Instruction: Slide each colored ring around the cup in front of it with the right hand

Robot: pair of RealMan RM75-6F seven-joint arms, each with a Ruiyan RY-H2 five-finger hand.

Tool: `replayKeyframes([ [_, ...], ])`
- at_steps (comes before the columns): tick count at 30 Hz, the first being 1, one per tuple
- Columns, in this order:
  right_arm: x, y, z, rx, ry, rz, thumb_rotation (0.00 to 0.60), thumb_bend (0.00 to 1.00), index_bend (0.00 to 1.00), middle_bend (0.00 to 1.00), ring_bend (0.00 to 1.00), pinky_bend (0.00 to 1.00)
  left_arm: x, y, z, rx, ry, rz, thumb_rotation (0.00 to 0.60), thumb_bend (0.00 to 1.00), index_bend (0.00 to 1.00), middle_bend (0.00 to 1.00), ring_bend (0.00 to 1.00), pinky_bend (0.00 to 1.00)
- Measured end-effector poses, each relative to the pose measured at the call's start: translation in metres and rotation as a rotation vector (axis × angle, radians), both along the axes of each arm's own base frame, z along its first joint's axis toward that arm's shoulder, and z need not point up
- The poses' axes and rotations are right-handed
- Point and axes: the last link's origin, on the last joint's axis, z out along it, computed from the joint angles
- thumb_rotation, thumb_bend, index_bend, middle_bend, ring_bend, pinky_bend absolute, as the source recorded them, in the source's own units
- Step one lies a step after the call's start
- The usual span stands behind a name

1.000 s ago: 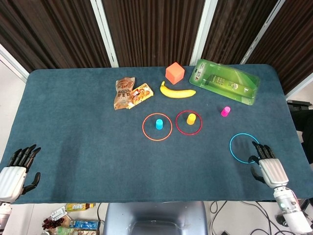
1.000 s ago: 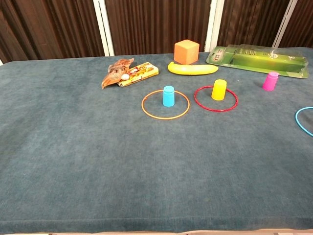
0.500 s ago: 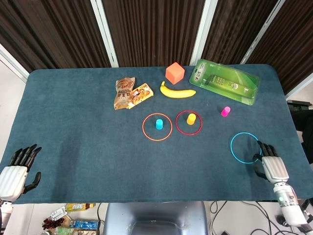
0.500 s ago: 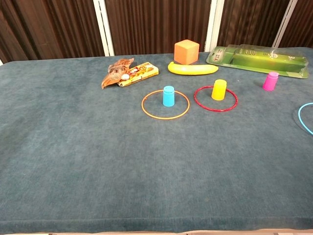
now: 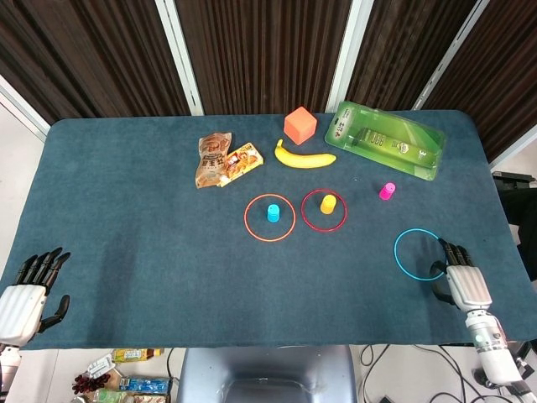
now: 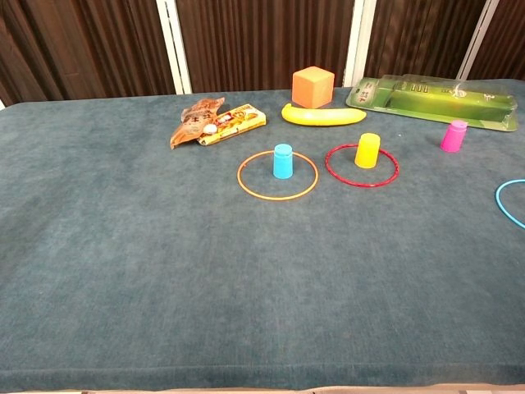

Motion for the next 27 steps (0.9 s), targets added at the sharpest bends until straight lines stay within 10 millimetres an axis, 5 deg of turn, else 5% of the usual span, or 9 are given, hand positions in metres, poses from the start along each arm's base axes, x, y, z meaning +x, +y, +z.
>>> replayKeyframes([
  [27,-0.0003,0.0027,-0.0066,0.013,0.003,-0.008,0.600,0.47,0.64,0.09,0.00,0.00,0.0001,0.0004,0.0000,0.001,-0.002,0.001,0.600,0.48,0.00,0.00,0.00,0.03],
])
